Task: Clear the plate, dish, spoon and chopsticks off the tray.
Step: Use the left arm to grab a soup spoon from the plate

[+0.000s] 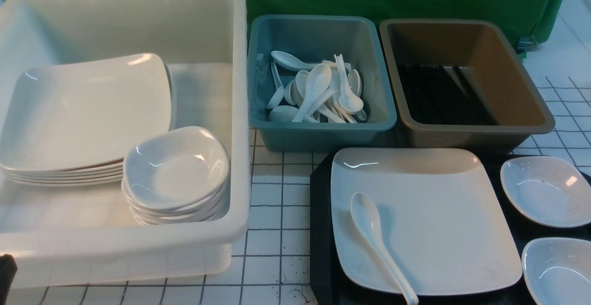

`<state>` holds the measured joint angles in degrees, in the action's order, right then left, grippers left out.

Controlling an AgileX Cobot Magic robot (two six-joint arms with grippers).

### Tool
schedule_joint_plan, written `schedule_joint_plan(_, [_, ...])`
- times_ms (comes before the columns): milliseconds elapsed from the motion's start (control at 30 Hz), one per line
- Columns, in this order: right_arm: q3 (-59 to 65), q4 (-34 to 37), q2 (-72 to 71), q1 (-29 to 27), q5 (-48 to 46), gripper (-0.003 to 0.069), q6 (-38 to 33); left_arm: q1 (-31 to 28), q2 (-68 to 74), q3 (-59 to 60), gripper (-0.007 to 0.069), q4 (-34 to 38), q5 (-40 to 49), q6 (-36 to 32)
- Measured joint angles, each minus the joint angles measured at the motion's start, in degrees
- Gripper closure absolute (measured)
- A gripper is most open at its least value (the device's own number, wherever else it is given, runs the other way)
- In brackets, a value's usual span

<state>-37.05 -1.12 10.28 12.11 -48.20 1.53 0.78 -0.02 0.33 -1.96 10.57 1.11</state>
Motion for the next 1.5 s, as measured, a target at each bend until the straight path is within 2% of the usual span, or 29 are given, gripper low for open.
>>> schedule_joint_plan(67, [0.0,0.0,0.0,0.0,0.48,0.0565,0.0,0.0,0.0,0.0,0.0603,4.54,-1.28,2.23])
schedule_joint_plan(133, [0.0,0.0,0.0,0.0,1.62,0.0558,0.05,0.0,0.0,0.0,0.0603,23.54,-3.51,11.77])
schedule_joint_plan(200, [0.0,0.05,0.0,0.0,2.94,0.0556,0.05,0.0,0.0,0.0,0.0603,36.14,-3.72,17.58])
schedule_joint_plan(233, [0.0,0.05,0.0,0.0,3.37,0.0555,0.11,0.0,0.0,0.0,0.0603,41.09,-3.65,19.52])
schedule_joint_plan(300, [0.0,0.05,0.0,0.0,4.25,0.0554,0.76,0.0,0.0,0.0,0.0603,45.33,-3.65,21.34])
schedule_joint_plan(600, [0.0,0.05,0.0,0.0,5.88,0.0539,1.62,0.0,0.0,0.0,0.0603,43.09,-4.87,26.08])
schedule_joint_plan(733, [0.02,0.05,0.0,0.0,6.12,0.0534,1.79,0.0,0.0,-0.18,0.0603,43.28,-7.73,26.45])
schedule_joint_plan(833, [0.07,0.05,0.0,0.0,7.36,0.0534,1.84,0.0,-0.06,-4.49,0.0603,41.72,-4.88,25.5])
schedule_joint_plan(1033, [0.07,0.05,0.0,0.0,10.95,0.0534,2.64,0.0,5.23,-21.11,0.0603,33.77,6.6,20.16])
schedule_joint_plan(1133, [0.07,0.05,0.0,0.0,12.07,0.0533,2.84,0.0,16.52,-31.85,0.0603,30.87,21.18,14.11])
schedule_joint_plan(1200, [0.07,0.05,0.0,0.0,12.12,0.0532,2.84,0.0,21.29,-35.26,0.0603,30.8,26.83,11.51])
schedule_joint_plan(1267, [0.07,0.05,0.0,0.0,12.12,0.0525,2.84,0.0,32.38,-41.81,0.0603,32.18,37.01,2.97])
schedule_joint_plan(1333, [0.07,0.05,0.0,0.0,12.12,0.0523,2.84,0.0,39.69,-45.19,0.0603,34.84,40.95,-2.42])
schedule_joint_plan(1367, [0.07,0.05,0.0,0.0,12.12,0.0522,2.84,0.0,39.69,-45.19,0.0603,35.16,40.94,-2.85])
schedule_joint_plan(1500, [0.07,0.1,0.0,0.0,11.82,0.0518,3.48,0.0,51.24,-48.98,0.0603,43.93,45.47,-9.27])
